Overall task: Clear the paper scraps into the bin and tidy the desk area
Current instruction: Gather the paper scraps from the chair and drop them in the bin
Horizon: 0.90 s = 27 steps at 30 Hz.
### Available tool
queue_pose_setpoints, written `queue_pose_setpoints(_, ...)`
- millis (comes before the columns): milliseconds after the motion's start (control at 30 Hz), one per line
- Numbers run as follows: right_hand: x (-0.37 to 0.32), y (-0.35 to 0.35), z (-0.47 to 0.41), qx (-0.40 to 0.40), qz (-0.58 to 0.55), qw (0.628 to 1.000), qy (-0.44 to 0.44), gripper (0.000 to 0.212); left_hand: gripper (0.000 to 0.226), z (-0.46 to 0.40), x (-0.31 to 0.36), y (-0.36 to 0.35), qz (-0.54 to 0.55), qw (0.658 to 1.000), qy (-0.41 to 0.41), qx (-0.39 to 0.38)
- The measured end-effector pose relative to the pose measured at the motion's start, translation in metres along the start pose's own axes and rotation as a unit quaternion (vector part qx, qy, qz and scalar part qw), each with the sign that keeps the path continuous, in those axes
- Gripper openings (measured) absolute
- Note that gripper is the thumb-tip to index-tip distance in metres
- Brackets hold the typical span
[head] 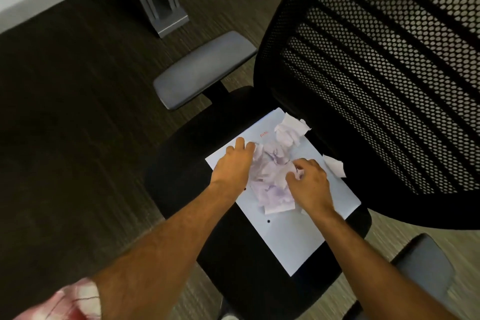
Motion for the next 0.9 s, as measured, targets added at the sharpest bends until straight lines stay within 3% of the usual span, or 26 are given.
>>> queue_pose_setpoints(133,-0.004,-0.017,-0.003,-0.033,0.011,0.999,-0.034,0.067,0.089,-0.008,0.006,-0.003,-0.014,1.000,0.000,-0.011)
queue_pose_setpoints(200,-0.007,-0.031,-0.008,-0.053,0.043,0.996,-0.053,0.088,0.090,-0.015,0.006,-0.005,-0.015,1.000,0.007,-0.019)
queue_pose_setpoints(267,-0.009,-0.043,-0.012,-0.065,0.082,0.993,-0.060,0.094,0.082,-0.020,0.007,-0.005,-0.003,1.000,0.006,-0.022)
queue_pose_setpoints(367,-0.011,-0.049,-0.018,-0.051,0.117,0.991,-0.050,0.079,0.061,-0.023,0.009,-0.006,-0.001,1.000,-0.001,-0.019)
queue_pose_setpoints(533,-0.021,-0.039,-0.020,-0.019,0.101,0.995,-0.004,0.034,0.046,-0.022,0.003,0.006,0.023,0.999,0.022,0.007)
queue_pose_setpoints(700,-0.018,-0.019,-0.018,0.000,0.058,0.998,0.036,0.020,0.026,-0.015,-0.006,0.019,0.070,0.997,0.040,0.022)
queue_pose_setpoints(900,-0.014,0.017,-0.006,0.039,-0.021,0.998,0.044,0.010,0.020,-0.004,-0.031,0.044,0.141,0.986,0.084,0.030)
Point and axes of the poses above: each hand's wrist, its own z-axis away from the middle knuckle, its own y-axis out of the back of the hand, x = y × z, the point moved 10 cm from there along -z, towards the middle knuckle, and after that the axes turned 12 degrees about y, right-handed, at the moved point
